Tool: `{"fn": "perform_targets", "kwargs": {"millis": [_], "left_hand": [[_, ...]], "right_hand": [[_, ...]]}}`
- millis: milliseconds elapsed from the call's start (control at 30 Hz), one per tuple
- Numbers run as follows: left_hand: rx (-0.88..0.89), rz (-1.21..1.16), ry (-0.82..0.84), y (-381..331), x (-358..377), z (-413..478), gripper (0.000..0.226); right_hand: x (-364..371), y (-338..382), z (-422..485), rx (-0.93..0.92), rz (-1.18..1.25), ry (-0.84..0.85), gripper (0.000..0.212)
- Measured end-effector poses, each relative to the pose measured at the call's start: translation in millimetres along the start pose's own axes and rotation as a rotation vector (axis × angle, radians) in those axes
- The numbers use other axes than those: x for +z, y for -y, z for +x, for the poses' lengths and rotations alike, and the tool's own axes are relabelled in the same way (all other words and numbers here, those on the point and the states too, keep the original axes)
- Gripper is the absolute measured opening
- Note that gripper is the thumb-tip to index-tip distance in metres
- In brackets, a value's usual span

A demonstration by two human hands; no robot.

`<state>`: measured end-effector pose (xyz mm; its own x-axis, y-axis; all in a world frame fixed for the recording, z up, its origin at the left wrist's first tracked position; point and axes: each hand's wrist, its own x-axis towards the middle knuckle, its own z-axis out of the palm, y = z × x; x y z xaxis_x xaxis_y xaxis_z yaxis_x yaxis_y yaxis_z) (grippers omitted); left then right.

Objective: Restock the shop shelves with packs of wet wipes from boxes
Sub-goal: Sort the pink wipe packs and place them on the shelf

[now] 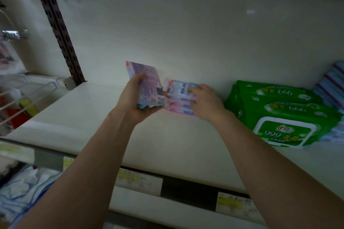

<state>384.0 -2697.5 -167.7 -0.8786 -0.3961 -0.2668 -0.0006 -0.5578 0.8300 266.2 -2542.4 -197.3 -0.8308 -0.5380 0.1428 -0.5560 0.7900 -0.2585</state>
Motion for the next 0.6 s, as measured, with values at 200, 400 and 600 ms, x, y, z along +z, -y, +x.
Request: {"fn": "perform_targets", "kwargs": {"millis": [200,400,600], "left_hand": [[0.022,0.151,0.113,-1,18,-10,0.056],[0.119,0.525,0.107,11,33,-16,0.036],[-0.077,0.417,0.058,18,25,-15,0.033]], "right_hand": [[-44,45,-25,0.091,0.759,-0.065,0.032],[-49,48,-35,0.283,1.143,0.046,0.012],[-39,27,-41,0.384,1.428,0.109,0.018]]}}
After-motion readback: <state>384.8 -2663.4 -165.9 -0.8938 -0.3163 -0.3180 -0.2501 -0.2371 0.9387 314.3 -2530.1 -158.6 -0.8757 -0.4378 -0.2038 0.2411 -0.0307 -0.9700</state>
